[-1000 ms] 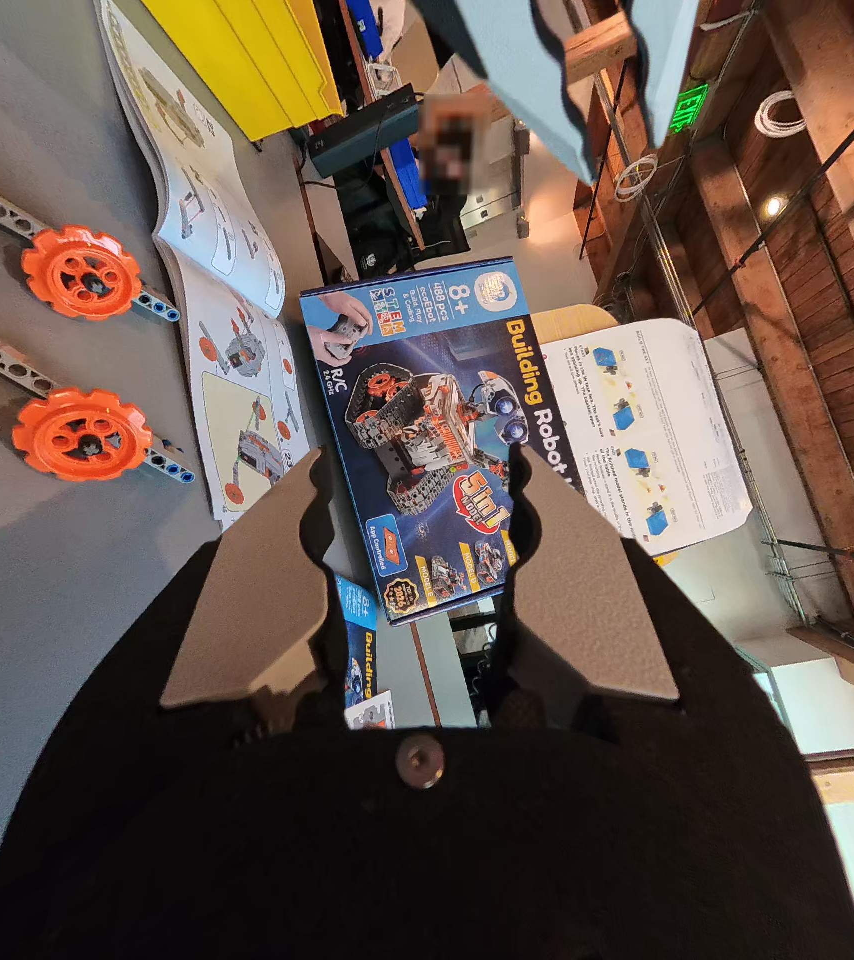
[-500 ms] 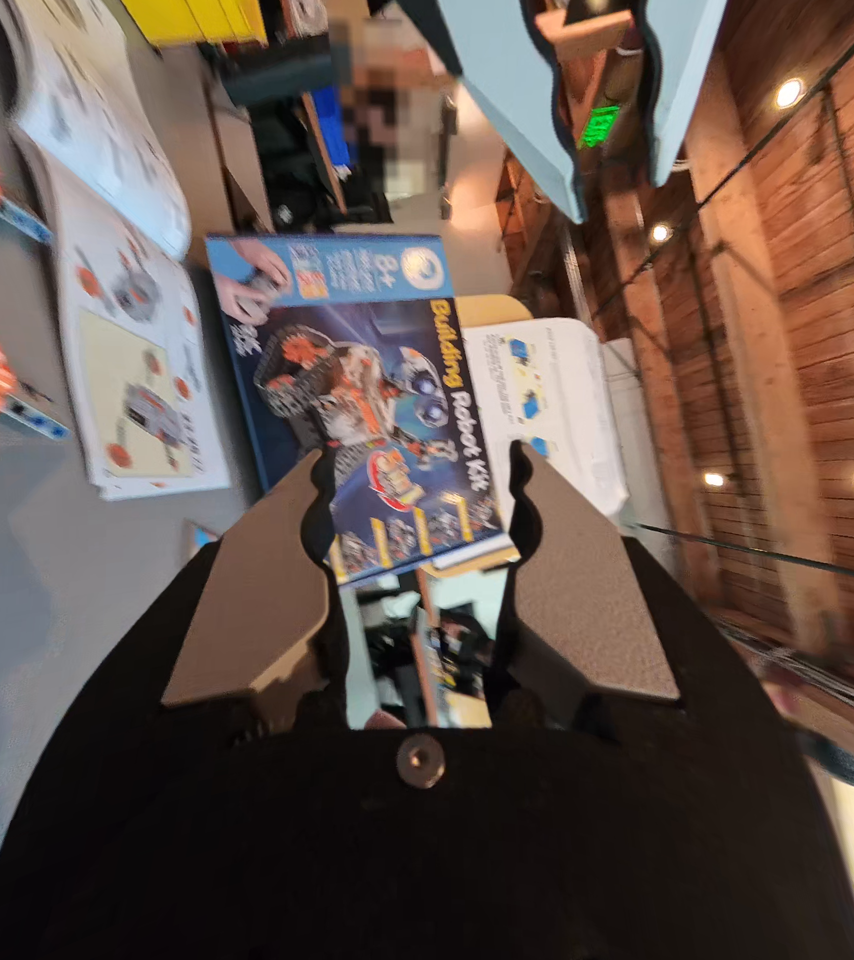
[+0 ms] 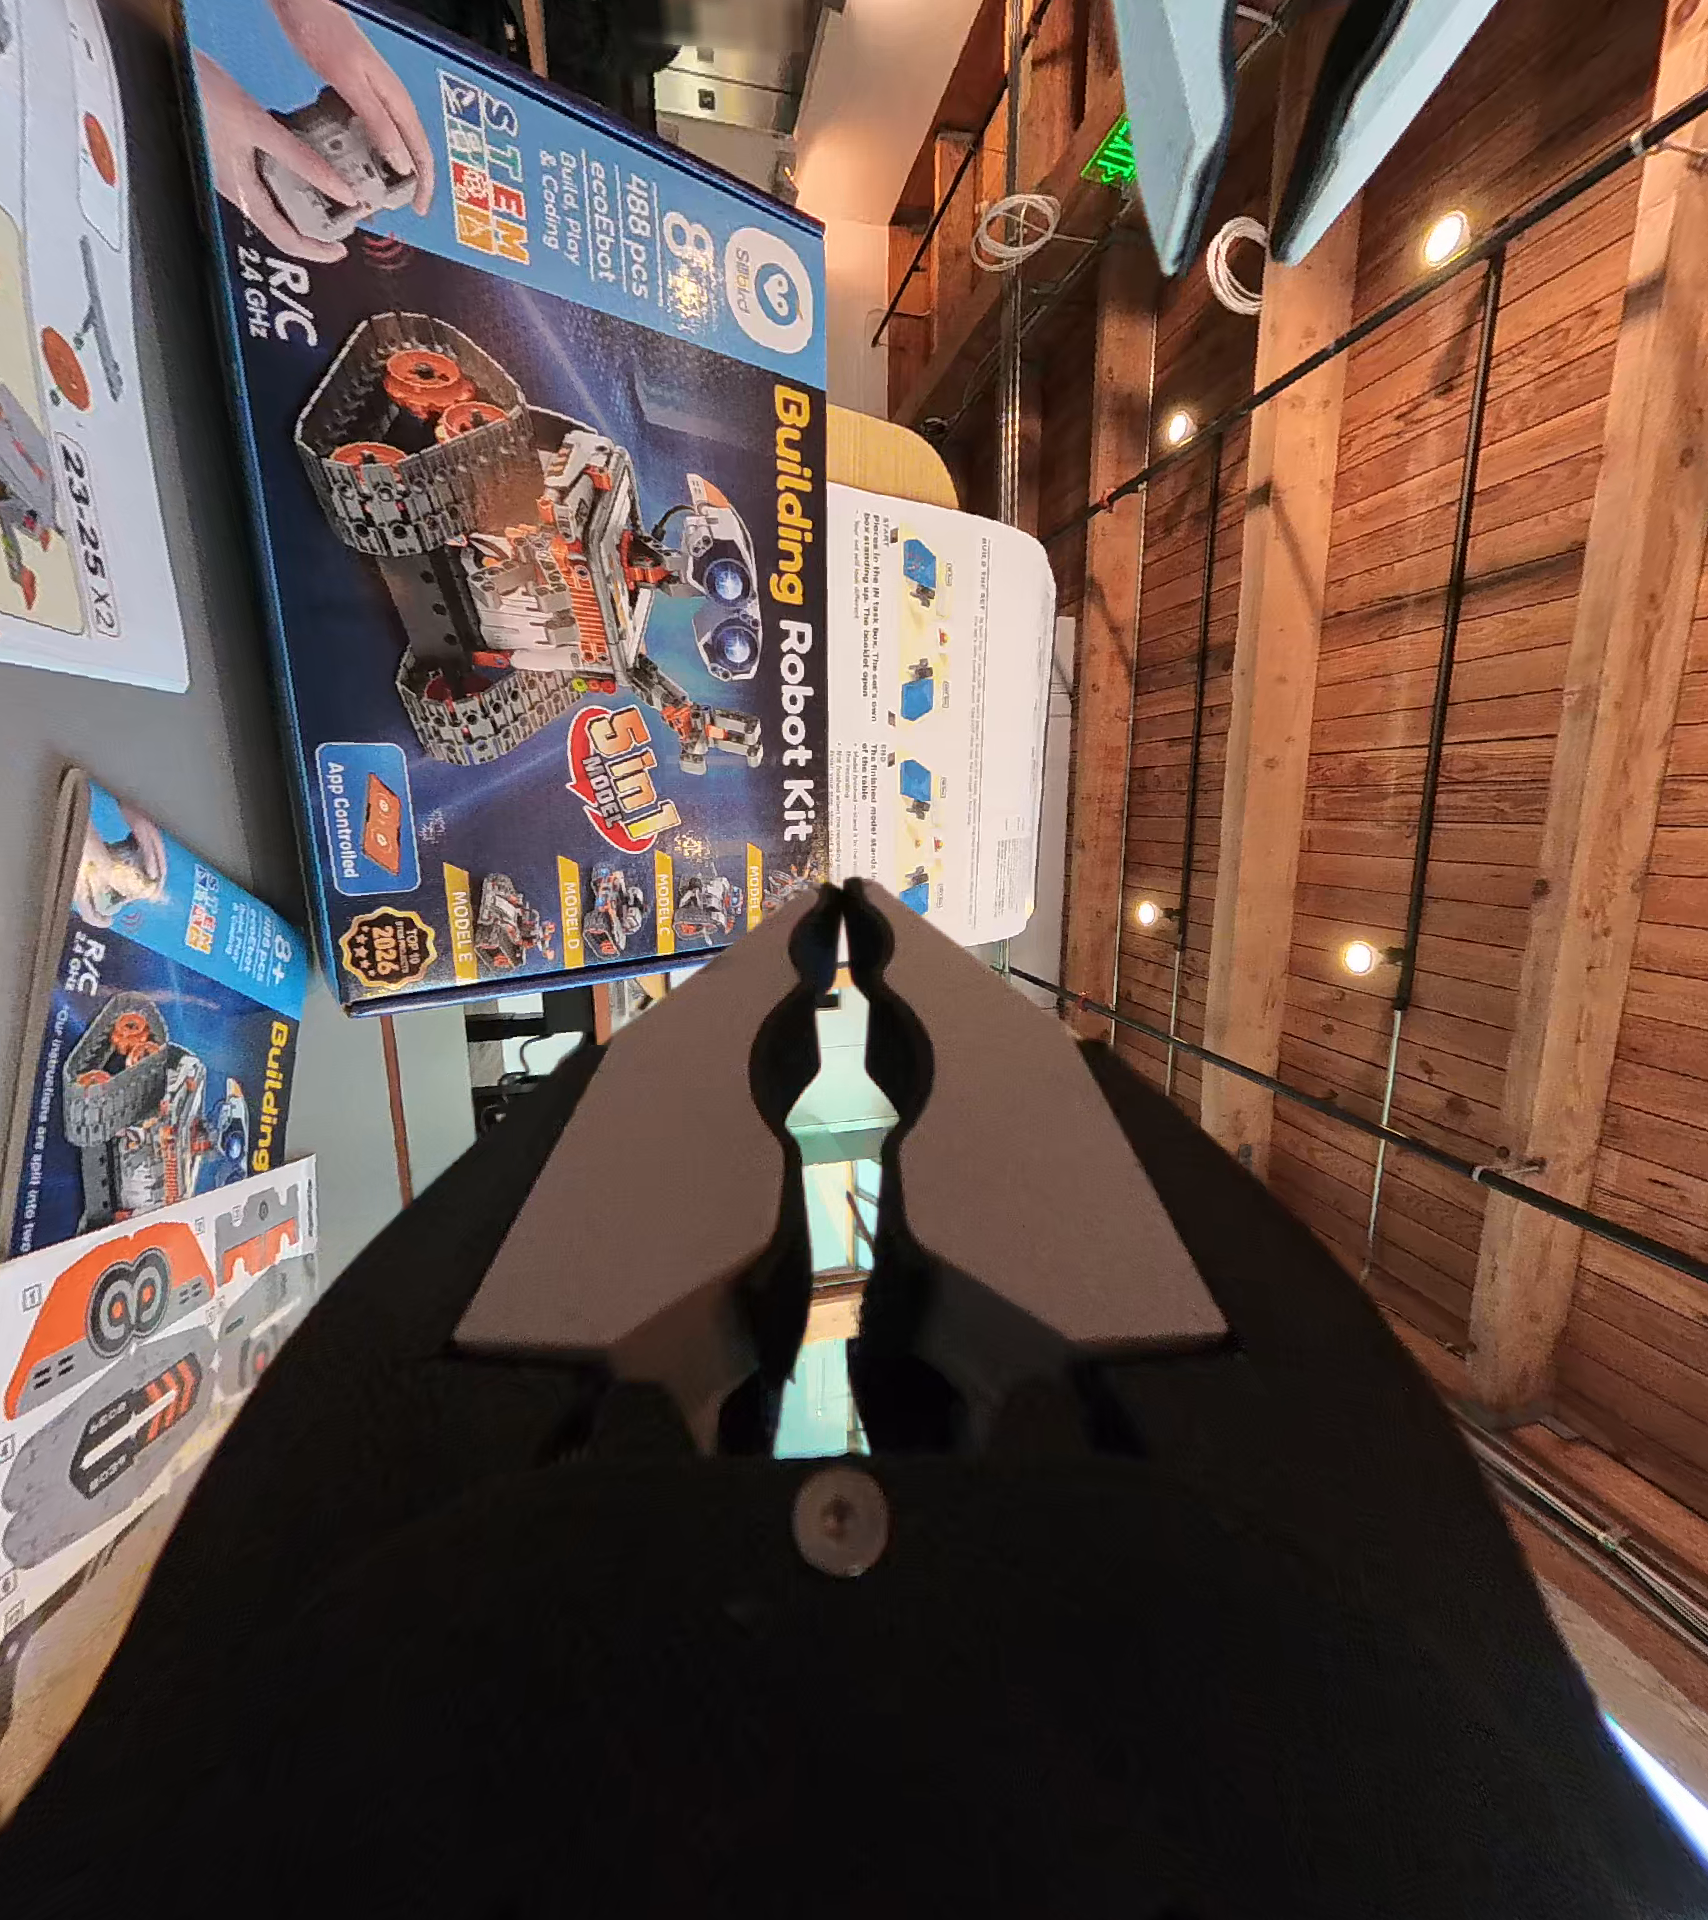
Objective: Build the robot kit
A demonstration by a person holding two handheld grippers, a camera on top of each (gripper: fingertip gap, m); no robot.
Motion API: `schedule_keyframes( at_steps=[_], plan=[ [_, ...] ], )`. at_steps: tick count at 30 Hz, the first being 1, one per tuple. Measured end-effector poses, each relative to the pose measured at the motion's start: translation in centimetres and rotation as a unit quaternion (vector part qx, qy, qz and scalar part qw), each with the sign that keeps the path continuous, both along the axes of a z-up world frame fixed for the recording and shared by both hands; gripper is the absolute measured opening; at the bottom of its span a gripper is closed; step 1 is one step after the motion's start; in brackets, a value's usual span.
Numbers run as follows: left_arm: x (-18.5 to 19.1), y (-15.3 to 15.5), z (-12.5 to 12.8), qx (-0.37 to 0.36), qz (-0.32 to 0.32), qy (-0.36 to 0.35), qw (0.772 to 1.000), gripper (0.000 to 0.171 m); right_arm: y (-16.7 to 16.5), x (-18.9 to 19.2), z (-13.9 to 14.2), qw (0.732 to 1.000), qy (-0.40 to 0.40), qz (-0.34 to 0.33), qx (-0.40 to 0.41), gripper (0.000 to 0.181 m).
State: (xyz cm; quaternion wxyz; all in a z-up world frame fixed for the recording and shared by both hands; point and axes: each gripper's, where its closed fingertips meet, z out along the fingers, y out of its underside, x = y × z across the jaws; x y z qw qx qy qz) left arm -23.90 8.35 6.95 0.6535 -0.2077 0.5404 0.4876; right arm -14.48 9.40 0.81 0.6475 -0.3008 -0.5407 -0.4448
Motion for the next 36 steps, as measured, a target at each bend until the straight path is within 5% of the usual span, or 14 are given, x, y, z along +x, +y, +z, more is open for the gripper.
schedule_keyframes(
  at_steps=[10, 16, 25, 29, 36],
  plan=[
    [-0.7, 0.1, 0.4, -0.014, -0.002, -0.009, 1.0, 0.012, -0.1, 0.1, 0.3, 1.0, 0.0, -0.004, 0.012, 0.001],
    [-0.9, 0.2, 0.5, -0.025, -0.002, -0.021, 0.999, 0.014, -0.7, -0.1, 1.5, 0.998, 0.052, 0.024, 0.01, 0.02],
    [0.6, -1.9, 2.0, -0.058, -0.079, -0.095, 0.991, 0.031, -1.2, -0.6, 1.9, 0.996, 0.084, 0.041, -0.013, 0.028],
    [1.4, -2.8, 1.8, -0.048, -0.096, -0.078, 0.991, 0.021, -0.9, -0.8, 1.3, 0.995, 0.087, 0.046, -0.033, 0.043],
    [1.3, -2.1, 1.2, -0.037, -0.072, -0.057, 0.995, 0.026, -0.9, -0.4, 1.8, 0.989, 0.131, 0.057, -0.046, 0.04]
  ],
)
